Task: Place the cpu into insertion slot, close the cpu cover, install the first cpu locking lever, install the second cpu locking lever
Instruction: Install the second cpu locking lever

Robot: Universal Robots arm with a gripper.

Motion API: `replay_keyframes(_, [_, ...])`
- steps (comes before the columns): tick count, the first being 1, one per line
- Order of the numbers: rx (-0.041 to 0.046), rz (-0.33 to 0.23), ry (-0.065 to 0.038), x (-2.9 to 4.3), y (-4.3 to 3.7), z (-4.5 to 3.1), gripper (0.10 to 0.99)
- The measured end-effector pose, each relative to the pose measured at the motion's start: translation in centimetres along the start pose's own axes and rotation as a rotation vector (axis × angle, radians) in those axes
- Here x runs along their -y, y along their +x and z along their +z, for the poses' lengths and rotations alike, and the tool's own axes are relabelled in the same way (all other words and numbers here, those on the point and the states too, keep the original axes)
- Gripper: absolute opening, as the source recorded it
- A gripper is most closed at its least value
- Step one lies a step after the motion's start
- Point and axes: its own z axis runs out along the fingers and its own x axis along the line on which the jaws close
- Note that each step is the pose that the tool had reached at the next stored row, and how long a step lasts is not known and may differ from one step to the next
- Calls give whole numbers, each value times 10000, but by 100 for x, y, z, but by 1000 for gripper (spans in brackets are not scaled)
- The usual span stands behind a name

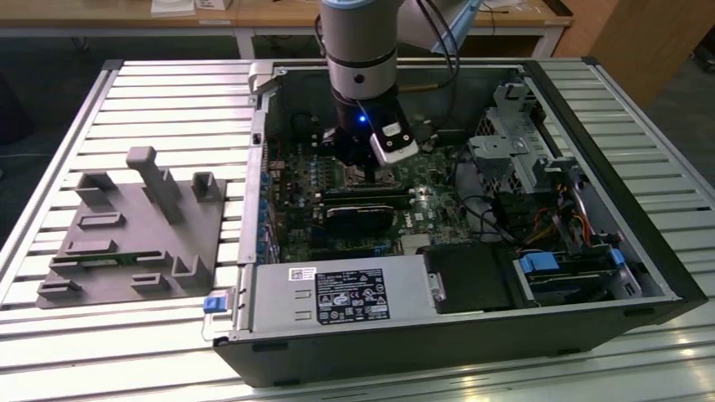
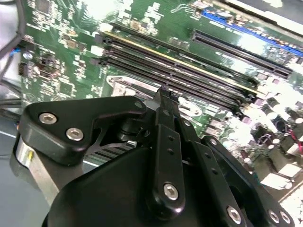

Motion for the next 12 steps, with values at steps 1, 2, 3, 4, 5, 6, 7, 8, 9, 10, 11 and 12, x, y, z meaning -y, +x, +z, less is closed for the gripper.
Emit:
replay_keyframes(1, [-2,-43,-5,3,17,2,106])
replay_keyframes(2, [-5,-89,-10,6,31,5,106])
replay_keyframes(3, [-7,-136,-16,10,44,10,106])
replay_keyframes(4, [-12,-190,-21,14,57,17,106])
replay_keyframes(5, [-17,-244,-27,18,67,26,106])
replay_keyframes(6, [-22,-303,-33,23,77,35,106])
replay_keyframes(7, [-28,-358,-39,27,87,42,106])
replay_keyframes(8, [-31,-406,-45,31,98,49,106])
replay_keyframes(9, [-35,-451,-51,36,108,55,106])
replay_keyframes(10, [-39,-498,-56,42,118,61,106])
replay_keyframes(11, [-41,-540,-62,48,129,68,106])
replay_keyframes(12, [-44,-580,-66,53,143,73,106])
